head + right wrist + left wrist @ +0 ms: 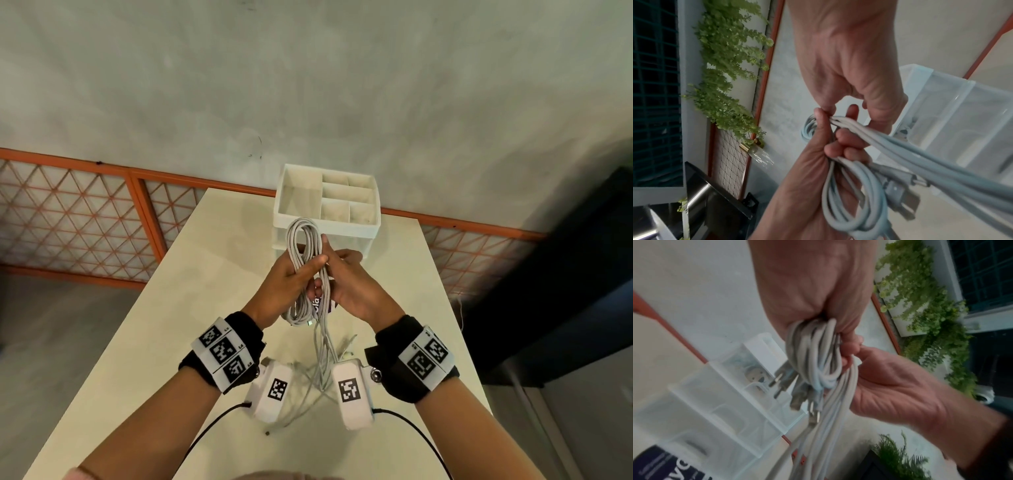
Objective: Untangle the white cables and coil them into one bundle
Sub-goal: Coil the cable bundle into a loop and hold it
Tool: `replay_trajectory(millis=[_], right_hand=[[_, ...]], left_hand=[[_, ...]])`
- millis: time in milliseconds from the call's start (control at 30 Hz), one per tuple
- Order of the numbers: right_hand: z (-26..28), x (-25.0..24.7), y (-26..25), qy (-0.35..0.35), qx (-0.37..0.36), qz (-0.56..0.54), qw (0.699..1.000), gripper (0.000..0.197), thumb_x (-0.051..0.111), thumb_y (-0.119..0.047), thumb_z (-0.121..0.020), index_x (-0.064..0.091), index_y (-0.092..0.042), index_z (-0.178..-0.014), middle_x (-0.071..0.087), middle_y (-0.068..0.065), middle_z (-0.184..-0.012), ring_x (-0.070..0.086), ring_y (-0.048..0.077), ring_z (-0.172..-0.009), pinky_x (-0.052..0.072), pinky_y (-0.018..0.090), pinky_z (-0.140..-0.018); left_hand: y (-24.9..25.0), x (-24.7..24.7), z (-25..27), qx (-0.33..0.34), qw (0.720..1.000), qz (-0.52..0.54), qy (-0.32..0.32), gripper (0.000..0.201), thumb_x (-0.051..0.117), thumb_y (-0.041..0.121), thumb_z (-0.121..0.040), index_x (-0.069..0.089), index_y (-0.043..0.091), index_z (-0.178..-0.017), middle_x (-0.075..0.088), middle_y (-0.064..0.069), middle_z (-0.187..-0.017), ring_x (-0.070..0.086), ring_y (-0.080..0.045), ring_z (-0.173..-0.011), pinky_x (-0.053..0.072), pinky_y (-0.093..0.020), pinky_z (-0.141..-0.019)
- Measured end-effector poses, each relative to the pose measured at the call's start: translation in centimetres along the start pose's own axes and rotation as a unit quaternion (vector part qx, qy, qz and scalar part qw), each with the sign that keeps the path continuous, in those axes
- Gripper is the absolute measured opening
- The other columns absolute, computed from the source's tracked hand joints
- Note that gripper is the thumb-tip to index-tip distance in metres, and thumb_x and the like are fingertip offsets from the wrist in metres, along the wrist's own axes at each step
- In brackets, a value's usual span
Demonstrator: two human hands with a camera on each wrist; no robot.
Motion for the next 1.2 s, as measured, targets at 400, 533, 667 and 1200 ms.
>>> replay_trajectory(millis=[400, 533, 667, 1200], right_hand=[[1.4, 0.2, -0.3, -0.06, -0.027, 0.184, 0.981, 0.061, 0.029, -0.062, -0.093, 0.057, -0.009, -0.089, 0.057, 0.003, -0.057, 0.047, 0.012, -0.044, 0.039, 0.02, -0.046], [1.0, 1.0, -0.3, -0.028, -0.186, 0.339, 0.922, 0.026, 0.044, -0.03, -0.099, 0.058, -0.01, -0.107, 0.059, -0.004, -0.061, 0.049, 0.003, -0.046, 0.037, 0.011, -0.053], [1.1, 2.1, -0.5, -0.04, -0.251, 0.373, 0.892, 0.03, 0.038, -0.023, -0.101, 0.063, -0.007, -0.107, 0.065, 0.001, -0.067, 0.052, 0.005, -0.052, 0.037, 0.011, -0.061], [1.9, -0.7, 1.2, -0.315, -0.071, 0.267, 0.908, 0.055, 0.047, -0.018, -0.098, 0.026, -0.037, -0.146, 0.062, -0.002, -0.075, 0.042, 0.015, -0.057, 0.043, 0.018, -0.057]], left_hand=[[0.6, -3.0, -1.9, 0.013, 0.987, 0.02, 0.16, 0.037, 0.047, 0.028, -0.098, 0.063, 0.002, -0.078, 0.045, 0.004, -0.038, 0.044, -0.013, -0.039, 0.042, -0.023, -0.045], [-0.2, -4.5, -2.8, 0.024, 0.965, -0.003, 0.261, 0.035, 0.045, 0.029, -0.098, 0.054, 0.0, -0.081, 0.048, 0.0, -0.047, 0.043, -0.008, -0.037, 0.04, -0.022, -0.041], [-1.0, -4.5, -3.4, 0.013, 0.958, 0.043, 0.284, 0.027, 0.044, 0.029, -0.098, 0.049, 0.006, -0.085, 0.047, -0.007, -0.058, 0.047, -0.011, -0.045, 0.041, -0.021, -0.044], [-0.6, -4.9, -4.5, -0.07, 0.868, 0.389, 0.301, 0.028, 0.045, 0.027, -0.098, 0.05, 0.016, -0.072, 0.049, 0.01, -0.047, 0.039, -0.005, -0.037, 0.038, -0.018, -0.044]])
Point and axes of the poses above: each hand's wrist, its own z-axis away from the middle knuckle, its own x-axis out of the palm, y = z × x, the point moved 2 cm from there along -z, towards the middle knuckle
